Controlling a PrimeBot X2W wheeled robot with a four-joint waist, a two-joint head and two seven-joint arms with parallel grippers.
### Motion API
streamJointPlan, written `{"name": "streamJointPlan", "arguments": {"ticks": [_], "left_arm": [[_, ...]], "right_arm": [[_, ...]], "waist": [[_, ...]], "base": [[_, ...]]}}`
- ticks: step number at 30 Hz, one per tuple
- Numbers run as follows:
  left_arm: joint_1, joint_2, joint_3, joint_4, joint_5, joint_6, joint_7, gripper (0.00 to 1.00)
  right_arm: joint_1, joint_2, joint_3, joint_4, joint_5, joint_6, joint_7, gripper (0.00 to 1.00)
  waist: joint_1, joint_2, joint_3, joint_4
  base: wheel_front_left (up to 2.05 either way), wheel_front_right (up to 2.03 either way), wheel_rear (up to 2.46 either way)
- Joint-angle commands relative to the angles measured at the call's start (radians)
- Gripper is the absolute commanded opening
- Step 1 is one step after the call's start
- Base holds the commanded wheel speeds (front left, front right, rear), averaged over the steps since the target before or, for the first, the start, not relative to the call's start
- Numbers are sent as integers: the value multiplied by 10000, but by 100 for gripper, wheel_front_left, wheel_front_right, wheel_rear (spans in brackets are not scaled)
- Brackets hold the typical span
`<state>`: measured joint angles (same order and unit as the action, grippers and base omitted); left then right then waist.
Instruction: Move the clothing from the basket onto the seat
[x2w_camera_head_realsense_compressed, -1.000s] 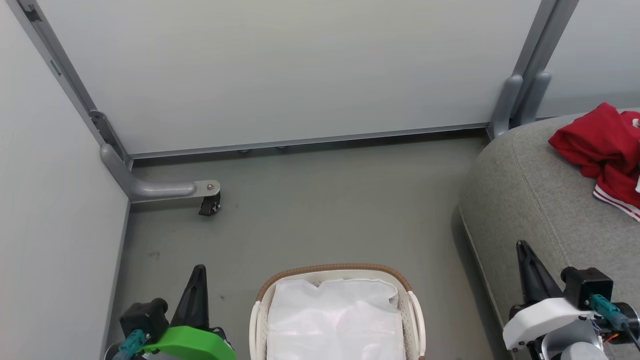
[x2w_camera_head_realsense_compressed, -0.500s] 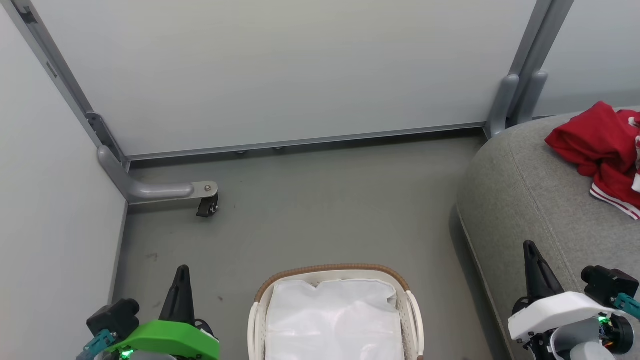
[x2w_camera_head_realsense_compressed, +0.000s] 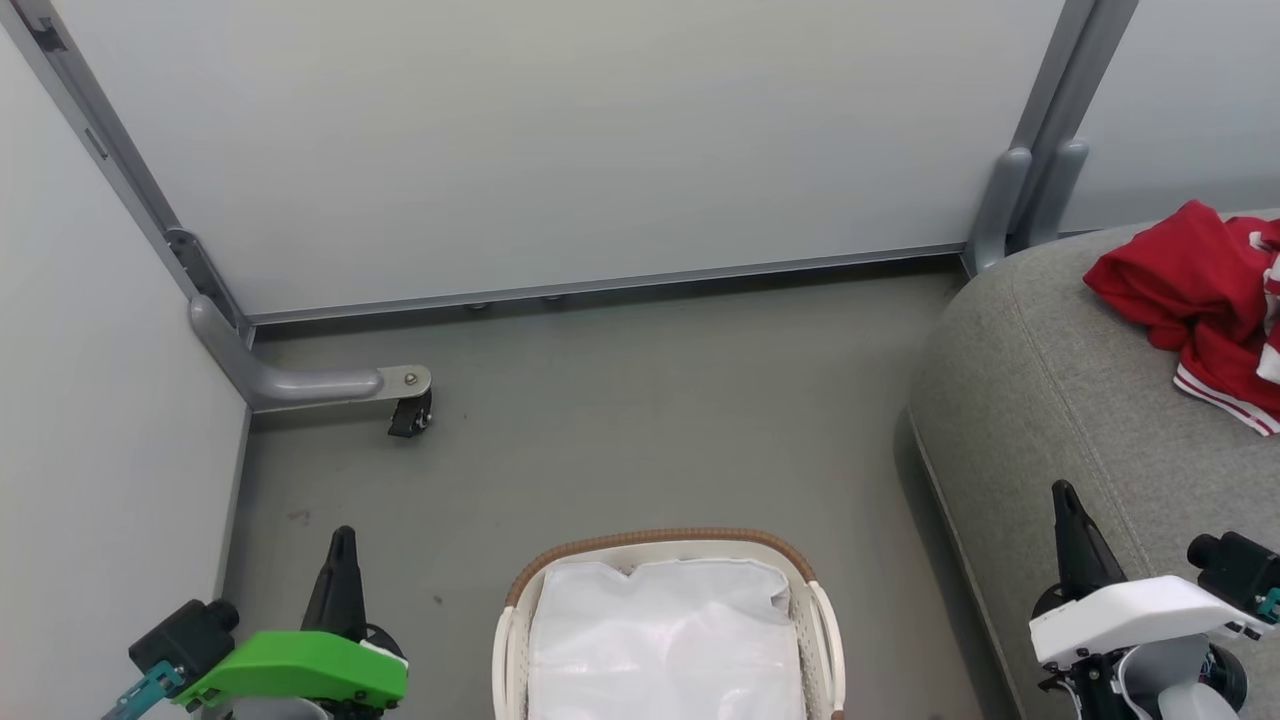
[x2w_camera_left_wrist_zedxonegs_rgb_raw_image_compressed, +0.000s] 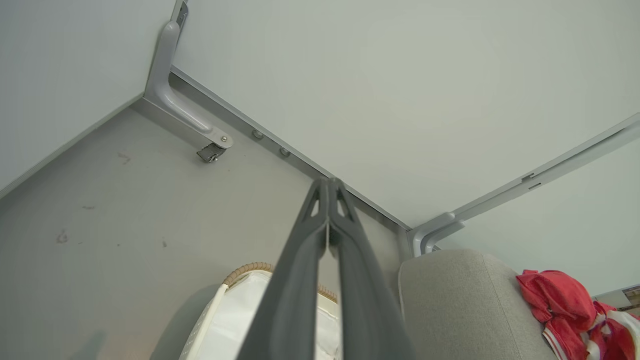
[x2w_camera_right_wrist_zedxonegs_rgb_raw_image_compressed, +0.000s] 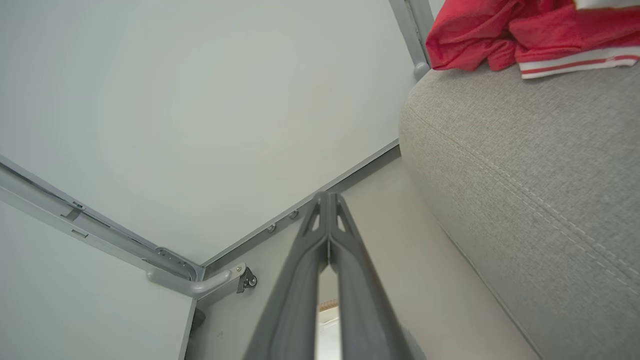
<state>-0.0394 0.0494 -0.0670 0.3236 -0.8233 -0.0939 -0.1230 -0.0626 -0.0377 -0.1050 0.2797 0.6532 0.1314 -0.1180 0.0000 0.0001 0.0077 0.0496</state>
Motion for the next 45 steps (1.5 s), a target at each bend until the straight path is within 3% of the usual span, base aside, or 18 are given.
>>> {"name": "streamJointPlan", "arguments": {"ticks": [1,45], "left_arm": [[-327,54,91,-185,-328,-62,80,0],[-601,68,1079,-553,-4750,-253,1397,0]], "right_arm": [[-240,-80,-14,-174,372,-4,80,0],[-418,-125,-68,-299,5723,-7,1391,0]], "waist": [[0,-1,-1,-7],[0,-1,-22,-241]], "base": [[0,0,0],[0,0,0]]}}
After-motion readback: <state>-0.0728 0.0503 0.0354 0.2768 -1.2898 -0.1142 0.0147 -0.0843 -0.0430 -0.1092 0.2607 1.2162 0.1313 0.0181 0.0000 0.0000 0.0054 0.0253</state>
